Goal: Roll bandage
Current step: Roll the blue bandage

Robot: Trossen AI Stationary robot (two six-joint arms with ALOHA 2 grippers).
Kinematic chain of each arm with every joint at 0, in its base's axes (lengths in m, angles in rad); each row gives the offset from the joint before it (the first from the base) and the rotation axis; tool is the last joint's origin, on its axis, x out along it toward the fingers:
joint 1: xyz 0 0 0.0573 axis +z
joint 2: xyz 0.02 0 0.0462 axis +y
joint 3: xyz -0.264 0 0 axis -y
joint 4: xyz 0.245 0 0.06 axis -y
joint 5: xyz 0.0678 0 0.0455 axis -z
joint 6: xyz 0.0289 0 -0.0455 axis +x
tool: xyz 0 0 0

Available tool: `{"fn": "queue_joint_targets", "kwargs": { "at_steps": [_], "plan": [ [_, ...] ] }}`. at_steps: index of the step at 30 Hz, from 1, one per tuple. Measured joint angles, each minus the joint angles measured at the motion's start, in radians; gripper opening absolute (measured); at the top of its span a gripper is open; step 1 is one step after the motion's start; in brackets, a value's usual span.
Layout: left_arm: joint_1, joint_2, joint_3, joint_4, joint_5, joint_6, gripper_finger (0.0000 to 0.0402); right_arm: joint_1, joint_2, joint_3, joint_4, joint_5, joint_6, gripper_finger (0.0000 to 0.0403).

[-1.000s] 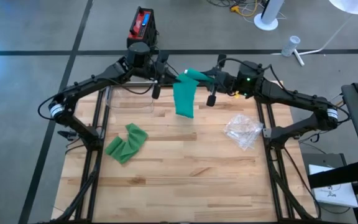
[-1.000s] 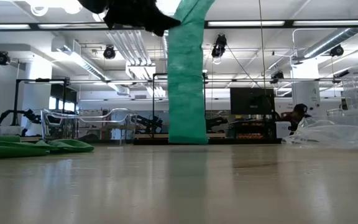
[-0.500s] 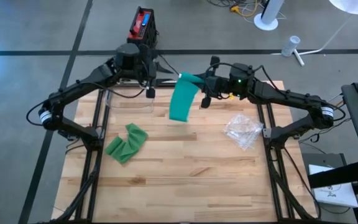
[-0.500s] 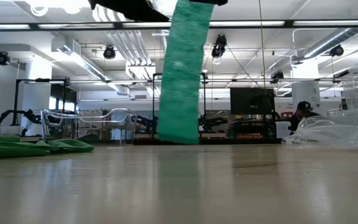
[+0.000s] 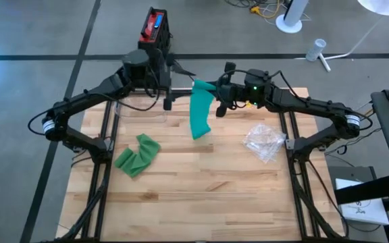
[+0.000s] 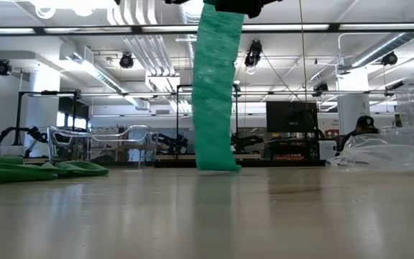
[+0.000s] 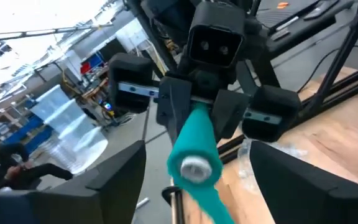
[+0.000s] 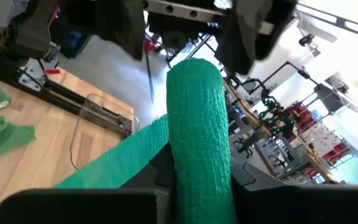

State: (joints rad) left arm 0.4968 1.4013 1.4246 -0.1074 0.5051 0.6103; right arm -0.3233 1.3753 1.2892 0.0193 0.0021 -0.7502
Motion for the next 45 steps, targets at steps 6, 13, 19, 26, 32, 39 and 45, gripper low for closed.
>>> {"fn": "queue_joint_targets", "kwargs": {
  "at_steps": [6, 13, 19, 26, 32, 39, 45],
  "plan": [
    [-0.003, 0.037, 0.006, 0.000, -0.034, -0.057, 0.0279, 0.000, 0.010, 0.000, 0.004, -0.006, -0.015, 0.0057],
    [-0.001, 0.059, 0.008, -0.002, -0.034, -0.066, 0.0240, 0.000, 0.017, 0.000, 0.001, -0.011, -0.016, 0.0052],
    [-0.001, 0.062, 0.008, -0.008, -0.032, -0.051, 0.0179, 0.000, 0.018, 0.000, -0.008, -0.012, -0.008, 0.0055],
    [-0.001, 0.061, 0.008, -0.007, -0.027, -0.036, 0.0075, 0.000, 0.018, 0.000, -0.008, -0.011, 0.036, 0.0076],
    [0.007, 0.044, 0.008, -0.009, -0.023, -0.045, 0.0011, -0.007, -0.027, -0.001, -0.029, -0.082, 0.186, 0.0120],
    [0.011, 0.014, 0.008, -0.013, -0.014, -0.056, 0.0036, -0.032, -0.109, -0.040, -0.047, -0.160, 0.239, 0.0182],
    [0.012, 0.008, 0.008, 0.007, 0.037, -0.108, 0.0020, -0.033, -0.128, -0.066, -0.001, -0.138, 0.238, 0.0193]
  ]
}}
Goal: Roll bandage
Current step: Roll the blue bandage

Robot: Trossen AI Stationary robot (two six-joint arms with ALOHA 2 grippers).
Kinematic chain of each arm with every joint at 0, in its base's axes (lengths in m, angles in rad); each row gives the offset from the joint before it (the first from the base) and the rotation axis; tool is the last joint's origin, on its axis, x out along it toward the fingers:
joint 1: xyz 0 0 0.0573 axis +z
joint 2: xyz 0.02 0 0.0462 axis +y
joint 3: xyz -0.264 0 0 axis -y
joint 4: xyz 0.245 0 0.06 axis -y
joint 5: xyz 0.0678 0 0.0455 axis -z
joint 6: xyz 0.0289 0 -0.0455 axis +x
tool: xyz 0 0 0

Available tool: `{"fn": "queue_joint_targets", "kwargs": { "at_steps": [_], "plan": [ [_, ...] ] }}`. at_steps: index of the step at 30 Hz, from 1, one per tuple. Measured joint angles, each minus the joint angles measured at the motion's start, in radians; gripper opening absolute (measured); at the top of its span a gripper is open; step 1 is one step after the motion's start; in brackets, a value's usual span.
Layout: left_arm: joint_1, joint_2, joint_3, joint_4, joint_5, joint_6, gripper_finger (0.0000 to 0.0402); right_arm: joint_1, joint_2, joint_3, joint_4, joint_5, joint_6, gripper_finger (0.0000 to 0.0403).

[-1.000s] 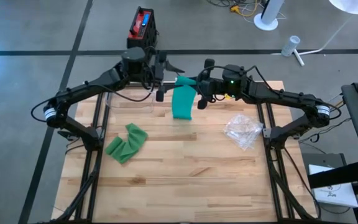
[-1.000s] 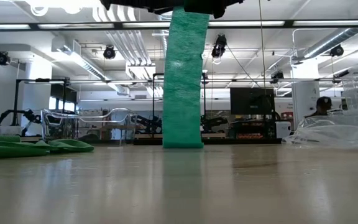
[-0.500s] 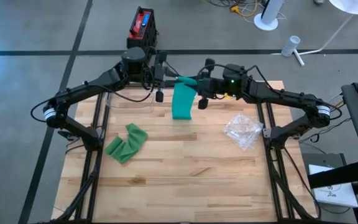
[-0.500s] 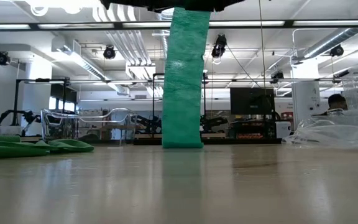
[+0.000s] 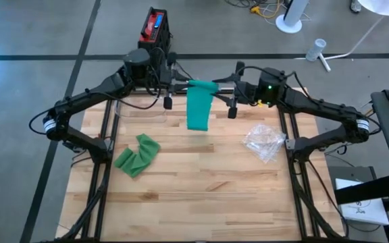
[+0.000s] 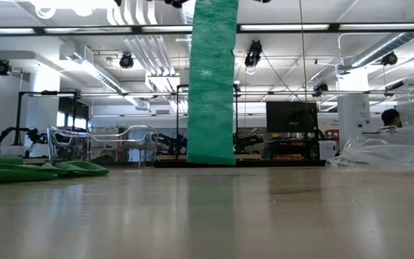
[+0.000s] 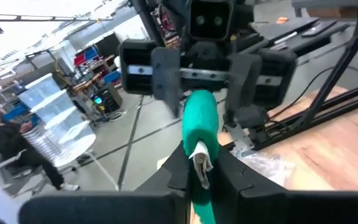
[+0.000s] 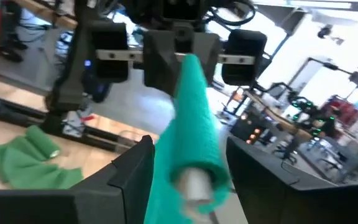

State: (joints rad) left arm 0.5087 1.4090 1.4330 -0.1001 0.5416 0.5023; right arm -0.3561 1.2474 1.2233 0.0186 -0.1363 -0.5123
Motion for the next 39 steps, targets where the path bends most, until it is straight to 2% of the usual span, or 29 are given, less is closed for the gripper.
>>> {"fn": "queue_joint_targets", "kwargs": {
  "at_steps": [4, 10, 17, 21, 25, 32, 39],
  "plan": [
    [0.000, -0.001, 0.000, 0.005, 0.004, -0.013, 0.0014, 0.000, 0.005, -0.002, 0.047, 0.001, -0.011, 0.0180],
    [0.000, -0.001, 0.000, 0.017, 0.020, -0.033, 0.0028, 0.000, 0.008, -0.002, 0.039, 0.003, -0.055, 0.0146],
    [-0.003, 0.002, 0.000, 0.022, 0.025, -0.034, 0.0023, 0.000, 0.008, -0.002, 0.042, 0.005, -0.115, 0.0092],
    [-0.003, 0.002, 0.000, 0.019, 0.027, -0.041, 0.0041, 0.000, 0.005, -0.002, 0.041, 0.005, -0.141, 0.0050],
    [-0.003, 0.002, 0.000, -0.012, 0.028, -0.051, 0.0075, 0.000, -0.001, 0.001, 0.010, 0.005, -0.222, 0.0014],
    [0.004, 0.002, 0.046, -0.119, 0.027, -0.162, 0.0177, 0.000, -0.003, 0.040, -0.092, 0.007, -0.411, 0.0021],
    [0.003, 0.044, 0.165, -0.239, 0.028, -0.292, 0.0287, 0.000, -0.002, 0.042, -0.088, 0.006, -0.556, 0.0016]
  ]
}}
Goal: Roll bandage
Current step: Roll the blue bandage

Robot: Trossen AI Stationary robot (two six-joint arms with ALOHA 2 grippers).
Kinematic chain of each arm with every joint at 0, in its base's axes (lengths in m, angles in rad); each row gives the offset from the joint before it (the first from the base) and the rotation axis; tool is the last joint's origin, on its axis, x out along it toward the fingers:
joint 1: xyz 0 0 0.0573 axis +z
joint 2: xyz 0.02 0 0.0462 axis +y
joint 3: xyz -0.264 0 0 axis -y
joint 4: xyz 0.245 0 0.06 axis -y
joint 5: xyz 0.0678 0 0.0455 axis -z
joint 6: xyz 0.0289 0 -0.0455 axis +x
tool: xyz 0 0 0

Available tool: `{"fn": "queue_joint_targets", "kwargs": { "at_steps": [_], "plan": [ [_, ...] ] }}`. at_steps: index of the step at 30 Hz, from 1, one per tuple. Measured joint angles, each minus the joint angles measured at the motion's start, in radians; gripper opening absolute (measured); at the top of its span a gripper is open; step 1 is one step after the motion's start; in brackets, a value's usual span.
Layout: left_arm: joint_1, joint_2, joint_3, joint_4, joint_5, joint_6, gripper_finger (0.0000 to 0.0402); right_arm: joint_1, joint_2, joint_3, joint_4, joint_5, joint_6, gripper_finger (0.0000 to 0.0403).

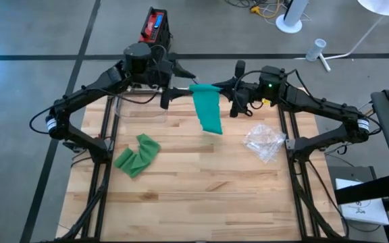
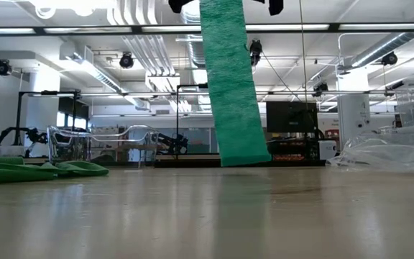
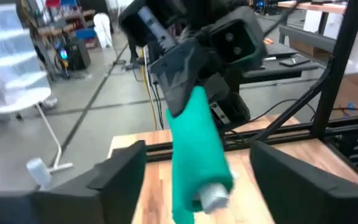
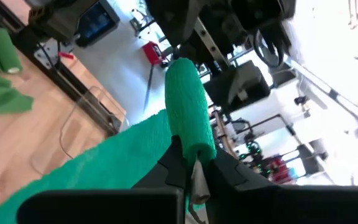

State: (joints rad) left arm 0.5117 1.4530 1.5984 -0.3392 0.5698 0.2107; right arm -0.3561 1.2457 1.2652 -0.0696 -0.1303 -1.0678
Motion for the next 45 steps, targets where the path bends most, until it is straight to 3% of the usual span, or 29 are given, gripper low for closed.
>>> {"fn": "queue_joint_targets", "kwargs": {
  "at_steps": [4, 8, 16, 20, 28, 33, 39, 42, 45],
  "plan": [
    [0.000, 0.054, 0.073, -0.058, 0.000, -0.014, 0.0317, 0.000, 0.000, 0.000, 0.000, -0.001, -0.040, 0.0018],
    [0.000, 0.132, 0.158, -0.137, 0.016, -0.022, 0.0320, 0.000, 0.000, 0.000, 0.000, -0.001, -0.072, 0.0018],
    [0.002, 0.262, 0.299, -0.254, 0.065, -0.017, 0.0286, -0.001, 0.001, -0.002, -0.008, 0.006, -0.101, 0.0018],
    [0.002, 0.275, 0.312, -0.265, 0.151, -0.016, 0.0262, 0.000, 0.002, -0.003, -0.009, 0.000, -0.104, 0.0018],
    [0.008, 0.268, 0.306, -0.263, 0.156, -0.077, 0.0225, 0.000, 0.002, -0.004, -0.008, 0.001, -0.125, 0.0018],
    [0.017, 0.268, 0.306, -0.285, 0.159, -0.090, 0.0178, -0.001, 0.002, -0.004, -0.012, 0.008, -0.127, 0.0018],
    [0.019, 0.268, 0.306, -0.292, 0.158, -0.046, 0.0074, -0.001, 0.002, -0.011, -0.012, 0.018, -0.075, 0.0024],
    [0.021, 0.268, 0.306, -0.290, 0.155, -0.011, 0.0025, 0.000, 0.002, -0.011, -0.010, 0.035, 0.044, 0.0054],
    [0.021, 0.267, 0.306, -0.287, 0.148, 0.012, 0.0018, 0.000, 0.002, -0.005, -0.011, 0.039, 0.230, 0.0106]
  ]
}}
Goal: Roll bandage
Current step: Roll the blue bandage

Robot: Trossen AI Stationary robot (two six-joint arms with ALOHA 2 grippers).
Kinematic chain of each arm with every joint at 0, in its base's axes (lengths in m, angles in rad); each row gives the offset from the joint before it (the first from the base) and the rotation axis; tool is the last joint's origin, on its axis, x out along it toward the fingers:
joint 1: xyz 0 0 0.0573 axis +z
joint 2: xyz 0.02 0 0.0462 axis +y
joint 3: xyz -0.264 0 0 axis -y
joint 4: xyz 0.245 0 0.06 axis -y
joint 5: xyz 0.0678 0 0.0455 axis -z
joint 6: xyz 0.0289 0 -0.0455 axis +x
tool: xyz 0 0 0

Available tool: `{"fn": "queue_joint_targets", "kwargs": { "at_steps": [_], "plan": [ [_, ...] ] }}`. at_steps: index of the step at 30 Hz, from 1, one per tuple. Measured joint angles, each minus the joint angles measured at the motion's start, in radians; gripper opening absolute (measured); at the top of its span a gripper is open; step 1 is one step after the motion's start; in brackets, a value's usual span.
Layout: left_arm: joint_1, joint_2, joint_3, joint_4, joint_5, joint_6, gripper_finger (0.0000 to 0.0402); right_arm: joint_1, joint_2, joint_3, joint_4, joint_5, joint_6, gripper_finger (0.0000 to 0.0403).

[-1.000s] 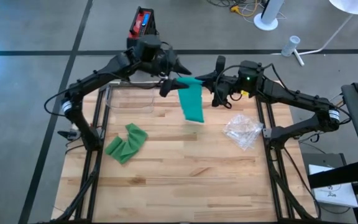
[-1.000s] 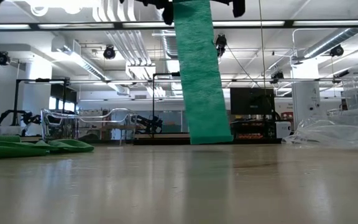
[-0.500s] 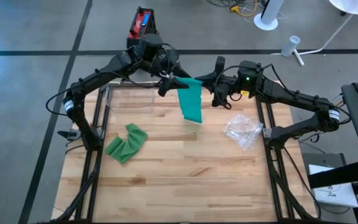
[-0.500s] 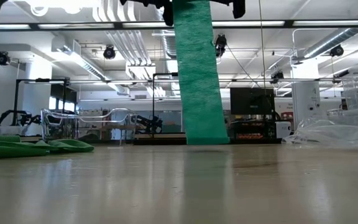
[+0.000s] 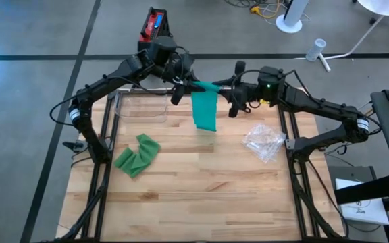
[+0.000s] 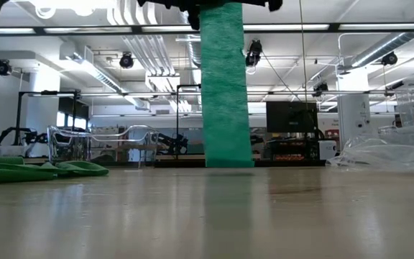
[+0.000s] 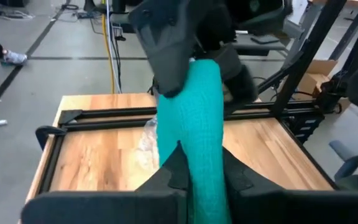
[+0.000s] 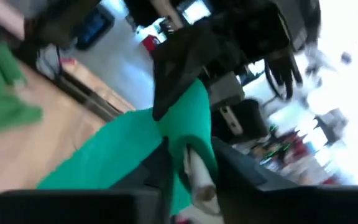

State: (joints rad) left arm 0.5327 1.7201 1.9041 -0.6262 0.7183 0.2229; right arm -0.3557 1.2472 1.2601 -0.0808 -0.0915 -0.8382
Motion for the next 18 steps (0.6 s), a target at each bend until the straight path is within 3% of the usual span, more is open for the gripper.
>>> {"fn": "queue_joint_targets", "kwargs": {
  "at_steps": [5, 10, 14, 18],
  "plan": [
    [0.000, -0.003, 0.000, -0.001, -0.057, 0.057, 0.0036, 0.000, 0.000, 0.024, 0.009, 0.004, 0.222, 0.0198],
    [0.000, -0.001, -0.002, 0.007, -0.099, 0.146, 0.0018, -0.020, 0.012, 0.043, 0.010, -0.028, 0.465, 0.0261],
    [0.000, -0.002, -0.002, 0.017, -0.119, 0.209, 0.0017, -0.036, 0.028, 0.043, 0.009, -0.051, 0.590, 0.0284],
    [-0.001, -0.003, -0.002, 0.019, -0.118, 0.286, 0.0021, -0.063, 0.036, 0.044, 0.007, -0.064, 0.665, 0.0281]
  ]
}}
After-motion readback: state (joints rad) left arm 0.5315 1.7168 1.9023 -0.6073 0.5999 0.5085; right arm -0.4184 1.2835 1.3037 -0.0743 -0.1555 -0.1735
